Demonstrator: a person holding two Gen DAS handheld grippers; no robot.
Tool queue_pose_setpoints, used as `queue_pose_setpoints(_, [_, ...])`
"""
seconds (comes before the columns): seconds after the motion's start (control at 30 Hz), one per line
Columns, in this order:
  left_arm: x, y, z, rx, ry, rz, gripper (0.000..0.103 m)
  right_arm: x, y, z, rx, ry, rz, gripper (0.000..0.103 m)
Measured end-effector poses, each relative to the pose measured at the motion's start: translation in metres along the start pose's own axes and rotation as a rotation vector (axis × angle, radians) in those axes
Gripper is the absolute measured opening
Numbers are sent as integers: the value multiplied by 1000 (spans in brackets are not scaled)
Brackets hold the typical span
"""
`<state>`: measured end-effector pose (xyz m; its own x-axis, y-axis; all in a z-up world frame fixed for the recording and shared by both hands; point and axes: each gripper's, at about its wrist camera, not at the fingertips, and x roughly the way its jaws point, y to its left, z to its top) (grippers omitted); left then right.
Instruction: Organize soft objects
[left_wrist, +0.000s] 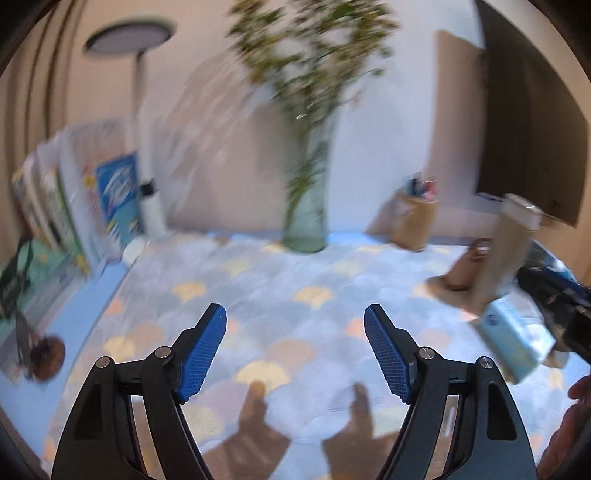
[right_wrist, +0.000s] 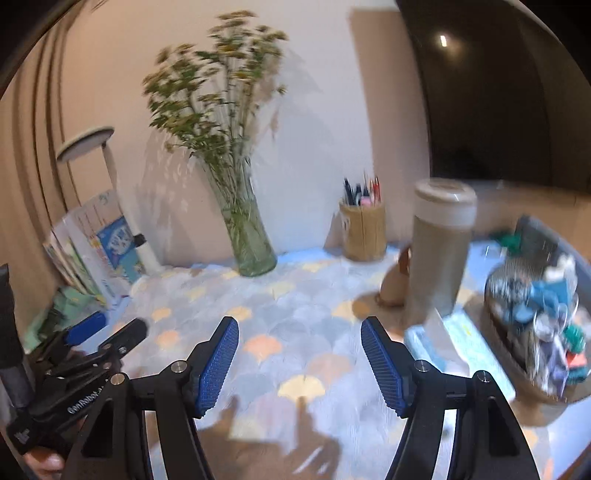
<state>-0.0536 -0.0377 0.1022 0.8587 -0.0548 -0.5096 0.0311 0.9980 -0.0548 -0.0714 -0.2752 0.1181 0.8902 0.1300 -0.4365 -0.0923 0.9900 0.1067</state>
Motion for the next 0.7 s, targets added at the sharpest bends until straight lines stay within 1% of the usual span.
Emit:
queue_pose_setpoints(0.07, [15, 13, -13, -14, 7, 36, 76, 6, 19, -8, -65, -82, -51, 71])
queue_pose_setpoints(0.13, [26, 22, -25, -19, 16, 69, 76, 9, 30, -17, -100, -153, -99, 87])
queue_pose_setpoints(0.2, [38, 29, -37, -41, 39, 80, 76, 16, 38, -29, -110, -206, -113, 91])
queue_pose_setpoints(0.23, [44, 33, -42, -56, 54, 78, 76, 22, 40, -35, -115, -211, -124, 91])
queue_pose_setpoints(0.27, [46, 36, -44, -69, 77, 74, 76, 27, 42, -39, -118, -206, -129, 91])
queue_pose_setpoints(0.3, [46, 39, -43, -76, 80, 61, 76, 36, 42, -44, -118, -186, -123, 91])
queue_pose_setpoints(0.33, [43, 40, -43, -81, 53, 53, 76, 42, 40, -47, -114, -169, -112, 91])
queue_pose_setpoints(0.37, [42, 41, -43, -83, 42, 60, 80, 48, 38, -51, -105, -150, -101, 91])
queue_pose_setpoints(0.43, [47, 40, -43, -79, 66, 52, 83, 58, 32, -55, -80, -106, -86, 91])
queue_pose_setpoints(0.5, [49, 38, -44, -69, 76, 62, 83, 60, 28, -54, -63, -100, -67, 92])
queue_pose_setpoints(0.53, [48, 36, -44, -64, 74, 64, 83, 62, 25, -54, -51, -89, -62, 94])
queue_pose_setpoints(0.7, [49, 34, -44, -50, 82, 73, 86, 70, 19, -57, -17, -41, -64, 97])
